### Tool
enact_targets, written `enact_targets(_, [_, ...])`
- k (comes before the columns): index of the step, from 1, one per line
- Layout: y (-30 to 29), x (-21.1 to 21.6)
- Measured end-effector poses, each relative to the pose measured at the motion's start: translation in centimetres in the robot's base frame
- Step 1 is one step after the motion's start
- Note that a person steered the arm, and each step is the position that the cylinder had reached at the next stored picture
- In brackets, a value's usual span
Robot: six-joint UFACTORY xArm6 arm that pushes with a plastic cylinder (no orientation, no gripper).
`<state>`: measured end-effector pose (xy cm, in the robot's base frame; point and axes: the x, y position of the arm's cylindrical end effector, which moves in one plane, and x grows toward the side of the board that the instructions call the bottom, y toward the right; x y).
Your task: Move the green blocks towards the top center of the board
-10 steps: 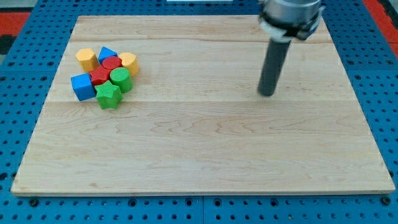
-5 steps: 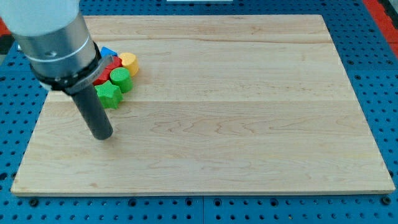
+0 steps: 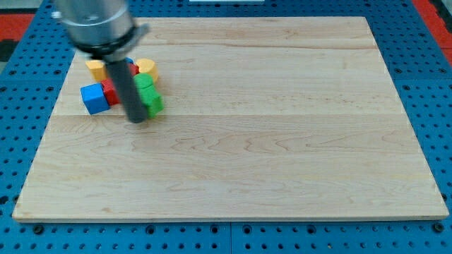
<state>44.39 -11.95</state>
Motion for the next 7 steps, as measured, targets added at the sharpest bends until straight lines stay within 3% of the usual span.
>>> enact_targets(1, [2.2,-1.6])
enact_targets(3, [-2.2,-0.7])
enact_targets(4, [-4.9,-2.9])
enact_targets(7, [2.7,-9.3])
